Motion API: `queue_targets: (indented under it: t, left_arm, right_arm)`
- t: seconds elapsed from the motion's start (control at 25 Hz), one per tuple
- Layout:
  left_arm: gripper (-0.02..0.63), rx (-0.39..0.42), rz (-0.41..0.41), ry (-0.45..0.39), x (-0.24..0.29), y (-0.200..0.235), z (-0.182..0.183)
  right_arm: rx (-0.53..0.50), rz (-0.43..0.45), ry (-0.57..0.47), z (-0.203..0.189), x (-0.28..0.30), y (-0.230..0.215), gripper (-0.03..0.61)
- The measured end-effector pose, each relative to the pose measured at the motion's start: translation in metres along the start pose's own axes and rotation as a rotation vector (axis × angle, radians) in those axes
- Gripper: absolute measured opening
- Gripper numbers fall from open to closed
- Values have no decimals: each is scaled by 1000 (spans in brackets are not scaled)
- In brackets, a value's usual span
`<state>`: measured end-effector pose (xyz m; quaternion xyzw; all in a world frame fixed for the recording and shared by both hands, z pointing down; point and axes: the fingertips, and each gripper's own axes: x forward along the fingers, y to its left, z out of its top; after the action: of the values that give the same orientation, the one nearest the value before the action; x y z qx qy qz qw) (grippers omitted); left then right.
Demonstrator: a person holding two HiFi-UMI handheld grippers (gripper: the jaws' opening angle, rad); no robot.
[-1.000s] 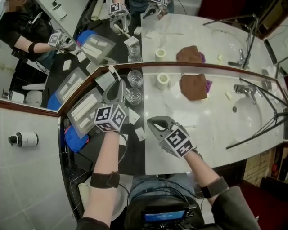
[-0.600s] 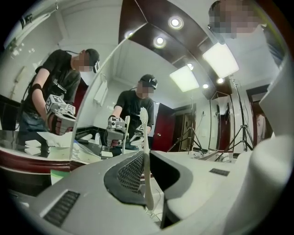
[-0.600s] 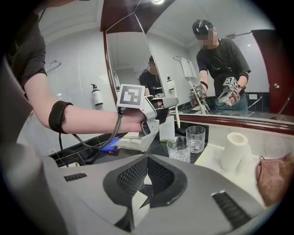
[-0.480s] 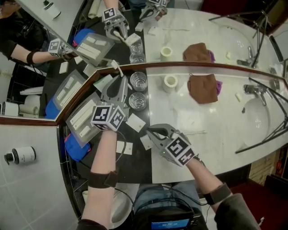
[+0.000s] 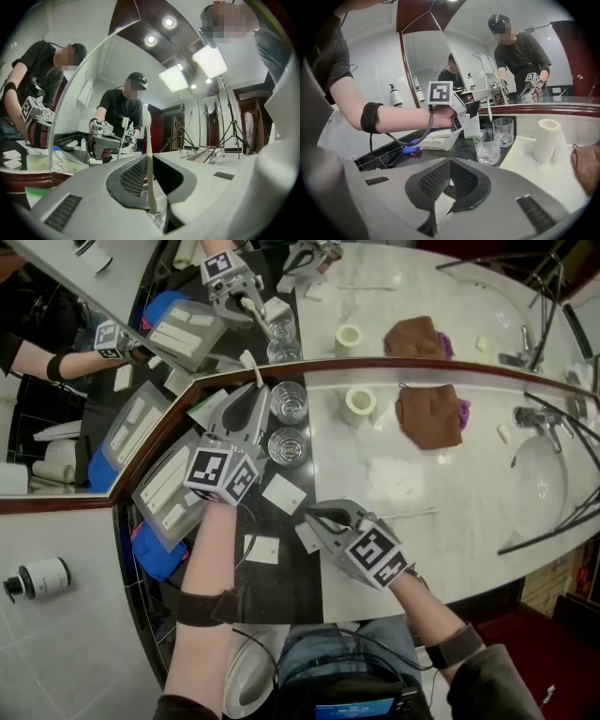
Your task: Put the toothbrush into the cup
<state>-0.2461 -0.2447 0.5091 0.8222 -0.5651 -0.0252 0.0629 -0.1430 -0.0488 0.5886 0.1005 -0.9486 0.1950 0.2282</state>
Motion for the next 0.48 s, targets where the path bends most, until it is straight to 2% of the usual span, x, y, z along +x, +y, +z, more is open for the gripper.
queue_targets:
  t: [0.48]
  left_arm:
    - [49, -6, -50, 14, 13, 7, -11]
  right_arm:
    - [29, -11, -2, -6, 11, -4, 3]
